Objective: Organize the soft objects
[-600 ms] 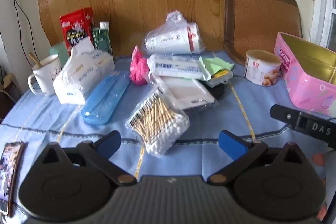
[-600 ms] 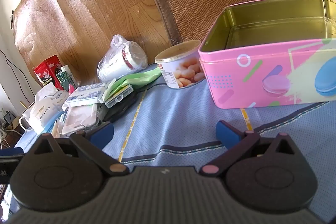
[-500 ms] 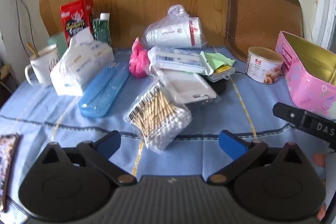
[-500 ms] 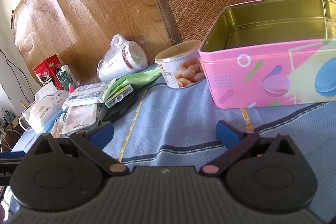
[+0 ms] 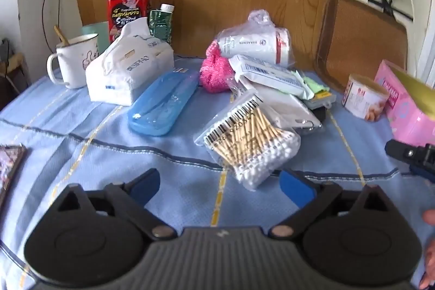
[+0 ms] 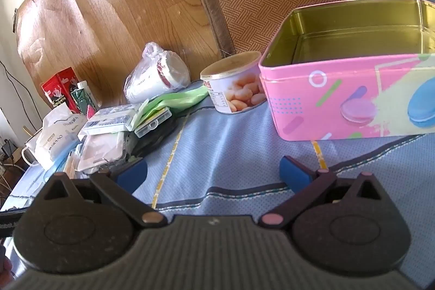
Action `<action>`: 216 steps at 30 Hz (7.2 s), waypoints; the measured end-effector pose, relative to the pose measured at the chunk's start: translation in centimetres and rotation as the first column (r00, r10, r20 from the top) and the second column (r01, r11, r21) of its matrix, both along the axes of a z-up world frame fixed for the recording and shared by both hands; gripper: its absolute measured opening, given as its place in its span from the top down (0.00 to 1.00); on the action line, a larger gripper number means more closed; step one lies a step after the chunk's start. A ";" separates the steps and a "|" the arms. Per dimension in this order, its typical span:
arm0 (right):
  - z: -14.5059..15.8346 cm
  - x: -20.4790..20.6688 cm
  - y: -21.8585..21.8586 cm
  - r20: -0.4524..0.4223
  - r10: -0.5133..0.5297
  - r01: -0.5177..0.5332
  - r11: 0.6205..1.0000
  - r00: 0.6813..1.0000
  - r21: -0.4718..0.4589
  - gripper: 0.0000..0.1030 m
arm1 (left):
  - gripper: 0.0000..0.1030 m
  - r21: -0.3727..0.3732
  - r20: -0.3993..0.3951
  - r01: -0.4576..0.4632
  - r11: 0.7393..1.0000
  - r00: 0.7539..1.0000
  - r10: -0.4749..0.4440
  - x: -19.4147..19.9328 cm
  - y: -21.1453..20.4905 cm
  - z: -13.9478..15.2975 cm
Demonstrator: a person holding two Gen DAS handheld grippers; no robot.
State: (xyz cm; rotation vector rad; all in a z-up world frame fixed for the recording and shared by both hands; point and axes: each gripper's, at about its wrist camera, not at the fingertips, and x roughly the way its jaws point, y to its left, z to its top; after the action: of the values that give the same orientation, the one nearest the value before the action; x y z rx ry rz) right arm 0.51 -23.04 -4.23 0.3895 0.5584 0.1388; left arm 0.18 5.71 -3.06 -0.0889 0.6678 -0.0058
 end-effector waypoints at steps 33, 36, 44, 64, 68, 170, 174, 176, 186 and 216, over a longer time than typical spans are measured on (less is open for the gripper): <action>2.5 -0.7 7.0 0.096 0.377 -0.348 0.909 0.921 -0.229 0.23 | 0.12 -0.092 0.081 -0.156 0.983 0.983 0.164 -1.0 6.1 -1.7; 3.3 -0.3 9.4 0.102 0.470 -0.429 0.860 0.877 -0.276 0.31 | 0.15 -0.113 0.070 -0.160 0.981 0.983 0.169 -0.9 6.4 -1.8; 2.7 2.7 13.8 0.010 0.570 -0.559 0.808 0.821 -0.185 0.64 | 0.17 -0.123 0.072 -0.143 0.982 0.986 0.153 -0.9 6.3 -1.8; 2.0 -7.8 6.1 0.031 0.529 -0.508 0.828 0.848 -0.237 0.22 | 0.37 -0.258 -0.051 0.325 0.910 0.936 -0.349 0.2 -3.3 -0.5; 0.4 -6.8 8.5 0.006 0.548 -0.519 0.796 0.836 -0.312 0.45 | 0.45 -0.253 -0.075 0.354 0.900 0.921 -0.383 1.0 -5.4 -0.5; 4.5 6.5 10.6 0.123 0.401 -0.337 0.871 0.908 -0.357 0.22 | 0.37 0.003 0.101 -0.047 0.999 0.994 0.046 3.3 3.7 -0.9; 3.9 9.1 12.0 0.092 0.371 -0.329 0.895 0.924 -0.302 0.07 | 0.37 0.047 0.101 -0.051 0.998 0.994 0.046 3.3 3.4 -1.2; 3.9 10.3 12.8 0.077 0.363 -0.329 0.901 0.928 -0.284 0.05 | 0.37 0.050 0.101 -0.055 0.997 0.994 0.050 3.3 3.3 -1.2; 2.4 12.0 15.0 0.013 0.415 -0.379 0.843 0.910 -0.381 0.30 | 0.34 0.049 0.100 -0.052 0.997 0.994 0.047 3.5 3.5 -1.2; 1.1 14.2 18.9 -0.090 0.508 -0.492 0.752 0.857 -0.440 0.16 | 0.22 -0.009 0.165 -0.081 0.997 0.983 0.082 2.9 4.5 -0.9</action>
State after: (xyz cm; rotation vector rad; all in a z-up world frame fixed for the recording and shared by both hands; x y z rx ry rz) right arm 14.72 -4.11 -3.10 -0.2306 0.6312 0.5262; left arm 3.05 10.22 -3.99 -0.1164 0.4974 0.0645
